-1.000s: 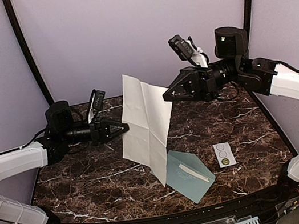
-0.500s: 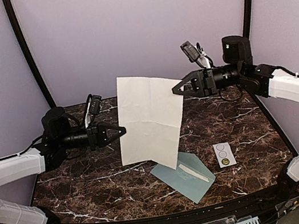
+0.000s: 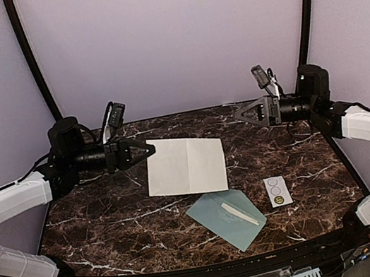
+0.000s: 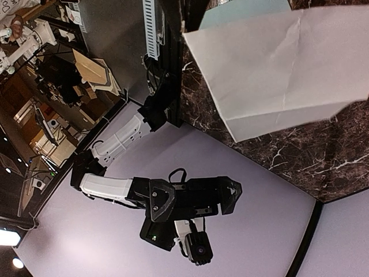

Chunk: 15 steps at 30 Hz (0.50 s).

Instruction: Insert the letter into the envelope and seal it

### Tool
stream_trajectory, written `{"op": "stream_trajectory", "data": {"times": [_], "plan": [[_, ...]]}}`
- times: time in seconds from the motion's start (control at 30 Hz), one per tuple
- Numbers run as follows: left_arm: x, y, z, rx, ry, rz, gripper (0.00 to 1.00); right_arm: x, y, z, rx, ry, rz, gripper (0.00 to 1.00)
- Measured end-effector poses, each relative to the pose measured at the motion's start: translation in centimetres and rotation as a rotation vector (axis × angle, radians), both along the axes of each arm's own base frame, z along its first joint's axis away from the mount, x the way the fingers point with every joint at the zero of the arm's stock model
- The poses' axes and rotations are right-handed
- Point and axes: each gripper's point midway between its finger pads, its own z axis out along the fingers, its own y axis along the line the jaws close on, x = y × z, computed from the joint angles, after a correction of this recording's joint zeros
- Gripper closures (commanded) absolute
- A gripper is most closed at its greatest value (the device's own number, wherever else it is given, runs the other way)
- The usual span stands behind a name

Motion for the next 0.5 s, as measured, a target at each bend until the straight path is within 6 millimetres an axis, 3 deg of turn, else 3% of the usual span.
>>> {"op": "stream_trajectory", "data": {"times": [0.27,0.5], "plan": [[-0.2,-0.1,0.9,-0.027,-0.002,-0.020,1.00,-3.4,1.3,0.5,0.044,-0.066,0.049,0.02],[-0.2,-0.2,1.6,-0.052,-0.016,-0.020,1.00,-4.0,2.6,-1.4,0.025,-0.046,0.055,0.05]]}}
